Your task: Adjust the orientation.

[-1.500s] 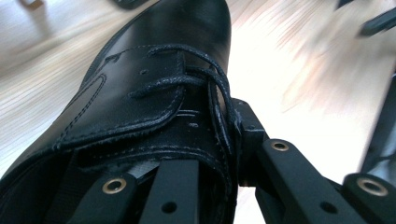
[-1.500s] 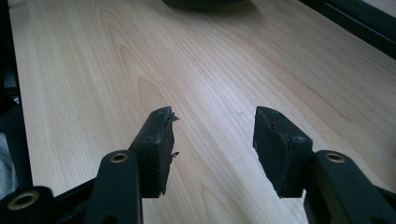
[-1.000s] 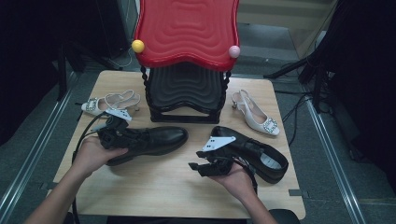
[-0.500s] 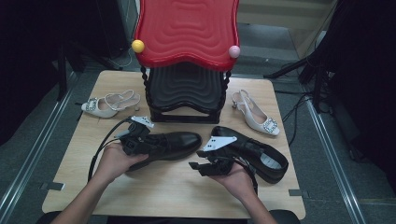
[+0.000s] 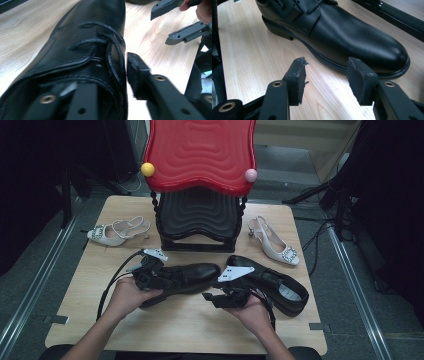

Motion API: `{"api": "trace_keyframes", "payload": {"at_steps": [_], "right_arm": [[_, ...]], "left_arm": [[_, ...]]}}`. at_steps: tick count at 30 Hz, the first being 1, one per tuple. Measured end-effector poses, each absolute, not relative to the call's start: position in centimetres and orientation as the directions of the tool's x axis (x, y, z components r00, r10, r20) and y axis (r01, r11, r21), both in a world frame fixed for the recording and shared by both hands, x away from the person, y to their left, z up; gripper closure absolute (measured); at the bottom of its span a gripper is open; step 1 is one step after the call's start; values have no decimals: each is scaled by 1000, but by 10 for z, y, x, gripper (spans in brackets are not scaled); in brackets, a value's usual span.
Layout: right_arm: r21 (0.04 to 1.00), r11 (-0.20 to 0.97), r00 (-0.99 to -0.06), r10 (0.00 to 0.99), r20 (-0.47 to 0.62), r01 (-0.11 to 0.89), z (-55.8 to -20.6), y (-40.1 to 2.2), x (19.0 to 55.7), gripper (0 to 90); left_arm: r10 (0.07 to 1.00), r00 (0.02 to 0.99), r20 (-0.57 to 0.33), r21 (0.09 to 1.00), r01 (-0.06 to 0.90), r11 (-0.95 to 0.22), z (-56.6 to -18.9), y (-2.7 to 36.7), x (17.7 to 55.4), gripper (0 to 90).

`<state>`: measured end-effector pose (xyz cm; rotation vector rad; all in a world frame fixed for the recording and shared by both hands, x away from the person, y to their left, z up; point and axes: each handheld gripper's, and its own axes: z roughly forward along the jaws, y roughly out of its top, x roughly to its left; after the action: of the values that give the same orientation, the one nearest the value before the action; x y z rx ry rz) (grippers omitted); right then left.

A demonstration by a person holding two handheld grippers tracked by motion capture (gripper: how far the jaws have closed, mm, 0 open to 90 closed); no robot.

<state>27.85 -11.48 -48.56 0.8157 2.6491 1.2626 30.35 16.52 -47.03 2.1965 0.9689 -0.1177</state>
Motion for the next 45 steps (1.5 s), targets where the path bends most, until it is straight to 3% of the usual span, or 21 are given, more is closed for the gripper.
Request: {"api": "trace_keyframes", "payload": {"at_steps": [9, 19, 25, 31, 35, 45], "right_arm": [[739, 506, -841, 519, 150, 444, -486, -113, 278, 528], [734, 498, -834, 525, 168, 461, -484, -108, 275, 596], [735, 489, -831, 526, 181, 470, -483, -103, 273, 647], [735, 475, -818, 544, 187, 484, -485, -96, 272, 793], [733, 480, -818, 547, 180, 482, -490, -86, 273, 898], [726, 490, -812, 561, 161, 482, -498, -70, 275, 900]], "left_arm": [[584, 726, -362, 571, 668, -477, -454, 190, 302, 513], [583, 725, -366, 590, 665, -457, -434, 221, 303, 514], [591, 722, -360, 613, 661, -434, -426, 244, 307, 711], [616, 718, -325, 613, 656, -441, -432, 258, 322, 863], [619, 719, -317, 592, 660, -463, -446, 260, 332, 891], [614, 727, -307, 576, 655, -488, -477, 258, 341, 900]]}}
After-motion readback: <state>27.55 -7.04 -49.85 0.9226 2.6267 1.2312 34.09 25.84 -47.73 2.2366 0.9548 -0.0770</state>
